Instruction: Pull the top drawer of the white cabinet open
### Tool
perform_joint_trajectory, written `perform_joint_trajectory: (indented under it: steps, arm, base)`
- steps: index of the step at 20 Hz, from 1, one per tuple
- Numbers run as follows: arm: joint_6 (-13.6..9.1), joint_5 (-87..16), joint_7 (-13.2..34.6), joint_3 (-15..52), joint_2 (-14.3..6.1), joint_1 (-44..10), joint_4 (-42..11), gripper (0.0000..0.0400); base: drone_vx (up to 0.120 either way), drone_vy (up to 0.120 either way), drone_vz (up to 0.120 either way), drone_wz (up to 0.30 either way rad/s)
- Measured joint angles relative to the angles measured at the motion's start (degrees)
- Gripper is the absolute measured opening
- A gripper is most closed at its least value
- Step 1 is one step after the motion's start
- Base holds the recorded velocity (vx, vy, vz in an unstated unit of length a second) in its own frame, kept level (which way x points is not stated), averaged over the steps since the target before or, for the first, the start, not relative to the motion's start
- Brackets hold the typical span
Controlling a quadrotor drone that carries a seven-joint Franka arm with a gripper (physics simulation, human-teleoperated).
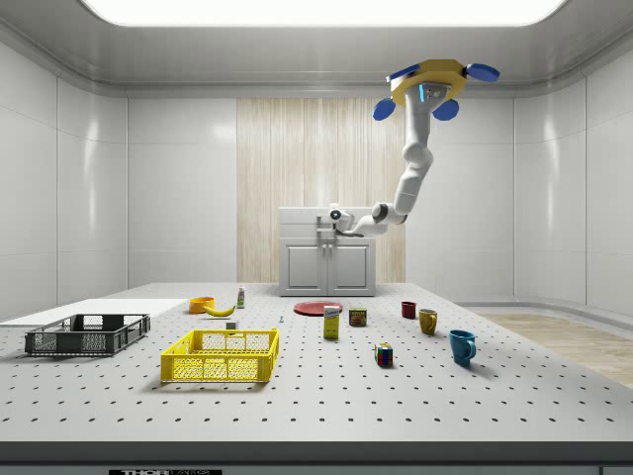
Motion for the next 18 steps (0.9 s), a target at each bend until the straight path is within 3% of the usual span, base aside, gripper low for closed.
perform_joint_trajectory:
  steps: [18]
  arm:
    - [0.12,1.36,-2.37,1.79,0.53,-1.46,-0.87,0.0305]
  base:
    - [0.000,0.000,0.000,0.000]
